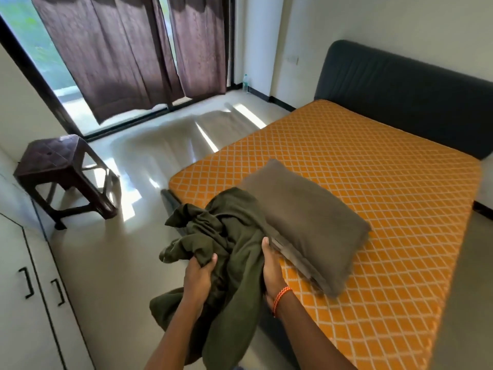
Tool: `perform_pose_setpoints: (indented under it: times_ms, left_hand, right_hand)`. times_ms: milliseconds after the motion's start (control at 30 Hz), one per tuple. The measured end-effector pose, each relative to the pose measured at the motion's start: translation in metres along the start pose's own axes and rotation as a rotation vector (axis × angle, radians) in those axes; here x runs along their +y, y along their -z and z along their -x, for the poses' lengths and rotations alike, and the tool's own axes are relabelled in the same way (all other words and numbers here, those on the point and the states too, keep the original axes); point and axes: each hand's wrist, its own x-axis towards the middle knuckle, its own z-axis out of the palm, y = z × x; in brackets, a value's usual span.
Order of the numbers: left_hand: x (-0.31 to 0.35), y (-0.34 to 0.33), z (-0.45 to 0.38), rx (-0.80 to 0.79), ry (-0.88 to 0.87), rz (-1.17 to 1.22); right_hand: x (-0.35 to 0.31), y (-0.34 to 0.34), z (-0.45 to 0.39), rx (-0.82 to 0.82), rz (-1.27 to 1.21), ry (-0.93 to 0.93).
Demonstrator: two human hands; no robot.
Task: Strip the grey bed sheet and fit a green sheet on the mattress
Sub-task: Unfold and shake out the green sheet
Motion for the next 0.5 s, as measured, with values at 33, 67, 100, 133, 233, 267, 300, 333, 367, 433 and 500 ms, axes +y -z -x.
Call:
perform_pose_setpoints:
  times_ms: [33,67,100,133,233,267,300,333,367,433,500]
  left_hand:
    - [-0.01,-0.005,0.014,0.0,-0.005,-0.005]
    - [-0.021,-0.012,0.034,0.009,-0.006,-0.009]
    - [-0.03,-0.017,0.05,0.022,0.003,-0.013]
    - [-0.036,-0.025,0.069,0.033,0.001,-0.018]
    - [-0.052,-0.045,0.121,0.037,0.008,0.012]
    - [-0.055,-0.05,0.137,0.026,0.011,0.027]
    - [-0.057,-0.056,0.155,0.016,0.011,0.04]
    - [-0.06,-0.063,0.168,0.006,0.013,0.056]
    - [-0.062,-0.068,0.179,-0.004,0.013,0.061]
    - [-0.068,-0.086,0.203,-0.016,0.012,0.052]
    - [-0.078,-0.106,0.228,-0.027,0.02,0.054]
  right_hand:
    - [0.006,0.014,0.013,-0.008,-0.003,-0.016]
    - [0.012,0.031,0.03,-0.02,0.013,-0.028]
    - [0.016,0.046,0.044,-0.028,0.032,-0.033]
    - [0.019,0.06,0.058,-0.051,0.055,-0.031]
    - [0.027,0.097,0.095,-0.055,0.095,0.015]
    - [0.029,0.109,0.106,-0.058,0.091,0.042]
    - [0.029,0.121,0.12,-0.06,0.082,0.068]
    - [0.029,0.132,0.131,-0.054,0.09,0.095]
    - [0.029,0.142,0.14,-0.042,0.098,0.116]
    - [0.032,0.168,0.155,-0.01,0.118,0.155]
    - [0.037,0.194,0.165,0.026,0.183,0.206]
